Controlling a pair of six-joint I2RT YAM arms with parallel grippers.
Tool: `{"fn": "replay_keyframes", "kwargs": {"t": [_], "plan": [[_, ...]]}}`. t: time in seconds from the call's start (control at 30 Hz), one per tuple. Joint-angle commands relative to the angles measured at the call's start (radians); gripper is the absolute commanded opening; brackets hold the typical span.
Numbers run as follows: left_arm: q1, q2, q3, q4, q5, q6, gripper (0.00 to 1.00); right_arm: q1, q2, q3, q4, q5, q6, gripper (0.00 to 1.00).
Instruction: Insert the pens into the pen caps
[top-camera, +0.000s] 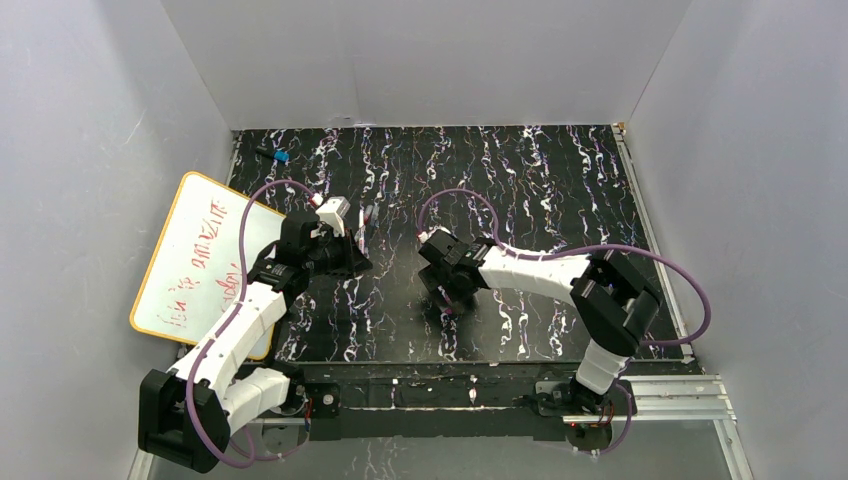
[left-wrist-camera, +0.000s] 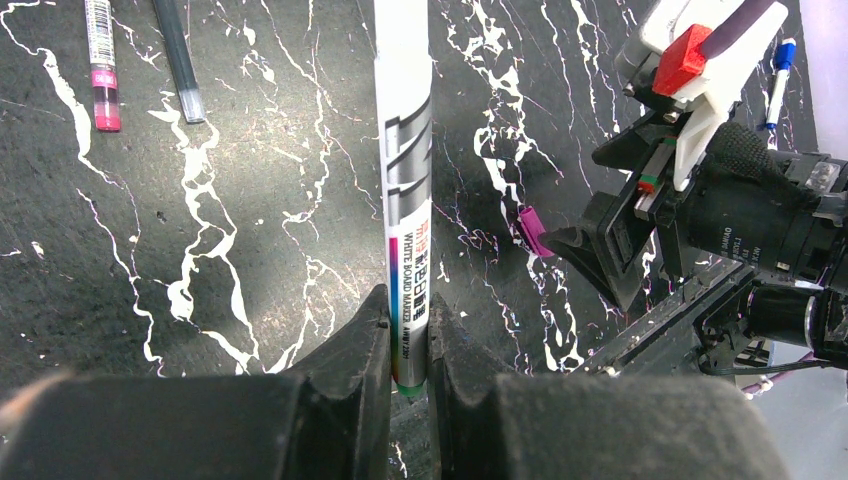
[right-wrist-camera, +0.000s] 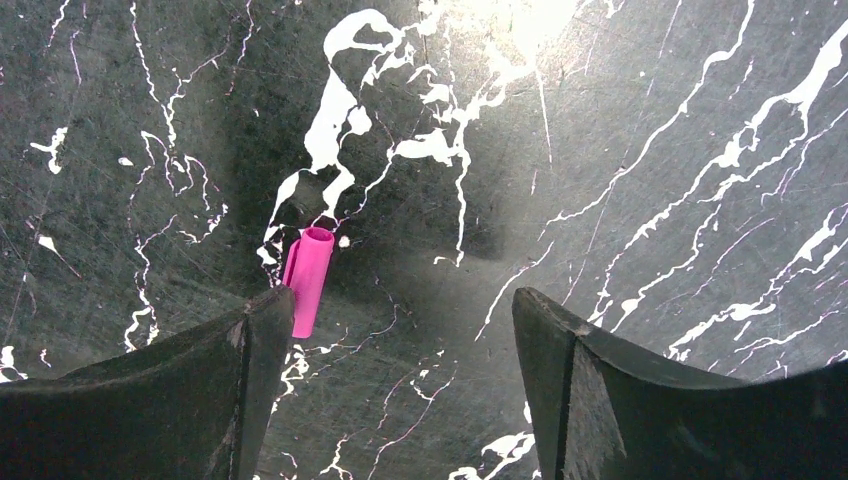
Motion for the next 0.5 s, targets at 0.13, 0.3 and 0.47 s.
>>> {"fn": "replay_keyframes", "kwargs": {"t": [0.13,0.3,0.47], "plan": [[0.005,-0.005,0.004,-0.007,0.016,0.006,0.0,0.004,0.025,-0.013,0.027,-0.003,-0.009,0.87],[0.005,-0.003,0.005,-0.006,0.016,0.007,0.0,0.004,0.011,-0.028,0.008,-0.002,-0.021,0.88],[0.005,-0.001,0.006,-0.006,0.017,0.007,0.0,0.004,-0.016,-0.062,-0.019,0.037,-0.037,0.9]]}}
